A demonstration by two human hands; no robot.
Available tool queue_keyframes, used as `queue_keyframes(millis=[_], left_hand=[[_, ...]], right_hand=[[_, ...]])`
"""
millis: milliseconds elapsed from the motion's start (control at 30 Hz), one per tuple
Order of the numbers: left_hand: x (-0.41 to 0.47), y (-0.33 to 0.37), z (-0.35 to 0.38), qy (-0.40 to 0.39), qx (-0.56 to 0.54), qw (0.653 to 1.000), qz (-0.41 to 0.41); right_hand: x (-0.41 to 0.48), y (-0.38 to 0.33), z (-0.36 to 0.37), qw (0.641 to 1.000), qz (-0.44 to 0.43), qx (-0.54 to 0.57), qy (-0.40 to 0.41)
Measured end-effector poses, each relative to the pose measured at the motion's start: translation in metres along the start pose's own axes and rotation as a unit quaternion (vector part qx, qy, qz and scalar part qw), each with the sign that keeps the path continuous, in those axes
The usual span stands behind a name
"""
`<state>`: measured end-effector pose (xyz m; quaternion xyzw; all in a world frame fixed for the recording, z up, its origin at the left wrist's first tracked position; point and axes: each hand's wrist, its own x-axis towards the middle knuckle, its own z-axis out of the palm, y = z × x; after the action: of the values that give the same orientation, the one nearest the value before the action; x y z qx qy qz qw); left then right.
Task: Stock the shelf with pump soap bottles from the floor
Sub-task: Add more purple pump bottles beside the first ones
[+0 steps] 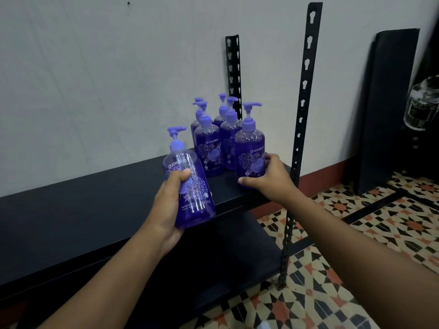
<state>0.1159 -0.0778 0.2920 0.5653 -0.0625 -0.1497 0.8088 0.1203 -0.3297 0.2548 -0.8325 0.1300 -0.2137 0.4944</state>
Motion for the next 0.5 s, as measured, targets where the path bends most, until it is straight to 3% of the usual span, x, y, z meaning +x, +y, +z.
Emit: queue_keyframes(millis=[500], left_hand=[[0.001, -0.013, -0.005, 0.040, -0.019, 0.999, -0.032]], right_hand=[[0.032, -0.009, 0.015, 0.994, 0.008, -0.107, 0.020]])
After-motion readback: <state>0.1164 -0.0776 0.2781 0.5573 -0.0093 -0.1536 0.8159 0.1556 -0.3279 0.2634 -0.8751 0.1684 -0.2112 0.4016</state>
